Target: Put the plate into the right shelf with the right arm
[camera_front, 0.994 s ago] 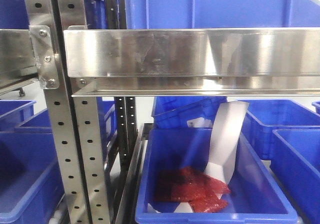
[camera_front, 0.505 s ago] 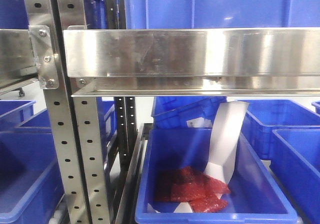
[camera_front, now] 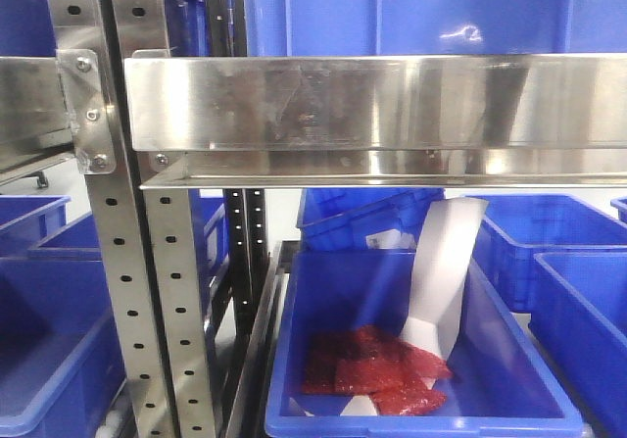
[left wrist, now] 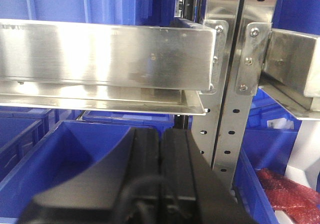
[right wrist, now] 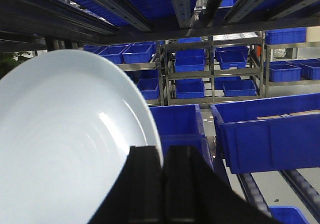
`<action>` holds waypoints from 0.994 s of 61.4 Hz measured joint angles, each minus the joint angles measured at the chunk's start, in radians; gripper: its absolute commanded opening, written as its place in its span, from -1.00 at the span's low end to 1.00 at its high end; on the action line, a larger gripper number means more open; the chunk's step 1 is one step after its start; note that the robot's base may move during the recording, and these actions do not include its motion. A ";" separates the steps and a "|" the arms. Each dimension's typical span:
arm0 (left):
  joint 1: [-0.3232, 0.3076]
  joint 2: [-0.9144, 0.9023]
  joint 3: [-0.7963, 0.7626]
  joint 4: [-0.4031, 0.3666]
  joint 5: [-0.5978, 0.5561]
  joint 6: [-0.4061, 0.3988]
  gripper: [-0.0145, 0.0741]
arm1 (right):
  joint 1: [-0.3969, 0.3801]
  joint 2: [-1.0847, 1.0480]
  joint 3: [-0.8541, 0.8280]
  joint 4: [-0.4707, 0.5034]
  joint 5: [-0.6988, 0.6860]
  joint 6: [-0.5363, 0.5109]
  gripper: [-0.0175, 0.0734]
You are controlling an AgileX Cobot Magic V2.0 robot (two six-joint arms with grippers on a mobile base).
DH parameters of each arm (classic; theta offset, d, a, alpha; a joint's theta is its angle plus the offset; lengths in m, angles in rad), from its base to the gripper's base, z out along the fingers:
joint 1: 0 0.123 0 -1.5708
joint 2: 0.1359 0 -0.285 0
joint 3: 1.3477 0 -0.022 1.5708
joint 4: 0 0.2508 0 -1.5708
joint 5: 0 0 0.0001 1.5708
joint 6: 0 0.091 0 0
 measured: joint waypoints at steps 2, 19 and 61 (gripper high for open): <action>0.000 0.000 0.000 0.000 0.000 0.000 -0.96 | 0.004 0.035 -0.028 0.000 -0.004 0.000 -0.50; 0.000 0.000 0.000 0.000 0.000 0.000 -0.96 | 0.055 0.309 -0.213 -0.004 -0.067 0.000 -0.31; 0.000 0.000 0.000 0.000 0.000 0.000 -0.96 | 0.037 0.357 -0.245 -0.004 -0.030 0.000 -0.49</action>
